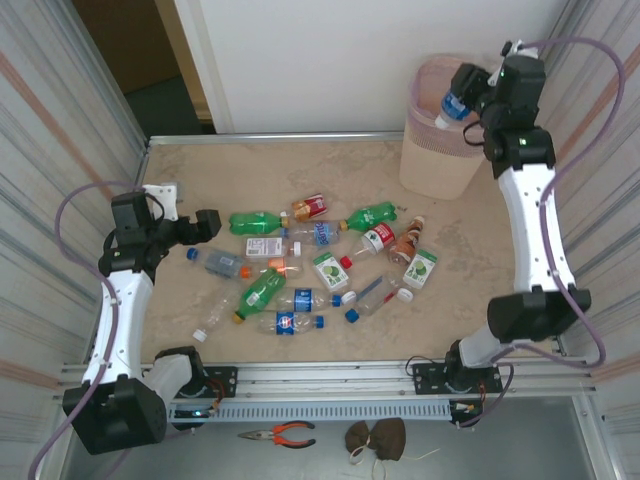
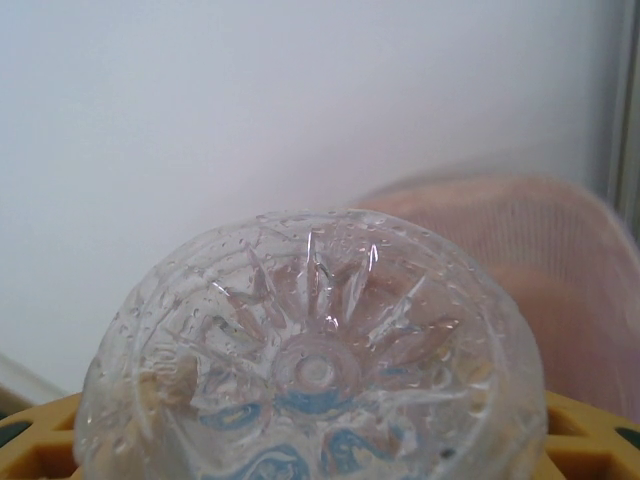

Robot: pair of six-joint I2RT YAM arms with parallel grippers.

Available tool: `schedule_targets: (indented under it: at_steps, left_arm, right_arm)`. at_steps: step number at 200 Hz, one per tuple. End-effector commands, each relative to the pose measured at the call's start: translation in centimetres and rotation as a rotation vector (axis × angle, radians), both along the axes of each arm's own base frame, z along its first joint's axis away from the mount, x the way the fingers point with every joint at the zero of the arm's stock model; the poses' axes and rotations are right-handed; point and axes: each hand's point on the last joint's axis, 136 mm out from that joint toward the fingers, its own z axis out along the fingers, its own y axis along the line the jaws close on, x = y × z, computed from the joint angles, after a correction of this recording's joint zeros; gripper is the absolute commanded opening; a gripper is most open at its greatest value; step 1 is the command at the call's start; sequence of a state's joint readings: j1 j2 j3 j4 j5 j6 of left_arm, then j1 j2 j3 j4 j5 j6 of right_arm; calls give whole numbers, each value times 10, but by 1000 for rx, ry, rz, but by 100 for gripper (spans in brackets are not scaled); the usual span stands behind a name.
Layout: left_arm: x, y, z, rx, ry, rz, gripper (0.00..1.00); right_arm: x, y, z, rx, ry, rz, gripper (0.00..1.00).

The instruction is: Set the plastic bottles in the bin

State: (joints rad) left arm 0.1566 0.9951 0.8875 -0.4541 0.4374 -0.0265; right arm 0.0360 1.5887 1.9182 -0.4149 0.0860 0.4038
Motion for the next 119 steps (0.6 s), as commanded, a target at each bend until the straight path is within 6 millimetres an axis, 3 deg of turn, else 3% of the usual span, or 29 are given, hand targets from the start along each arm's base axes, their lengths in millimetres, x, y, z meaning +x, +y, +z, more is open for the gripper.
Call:
schedule_targets:
  at_steps: [1,22,64,119]
  left_arm:
    - [2,3,-2,1,-7,9,99]
    - [2,3,-2,3,-5,11,99]
    - [2,6,-5,17,6,21,99]
    - [3,7,-9,19,20,23,99]
  right_arm:
    - [29,-13,21,-67,-76,-19,54]
    - [61,-18,7,-74,-44,-16,55]
    - [118,-27,-41,-80,64,10,55]
    - [155,-25,-117,-52,196,75,53]
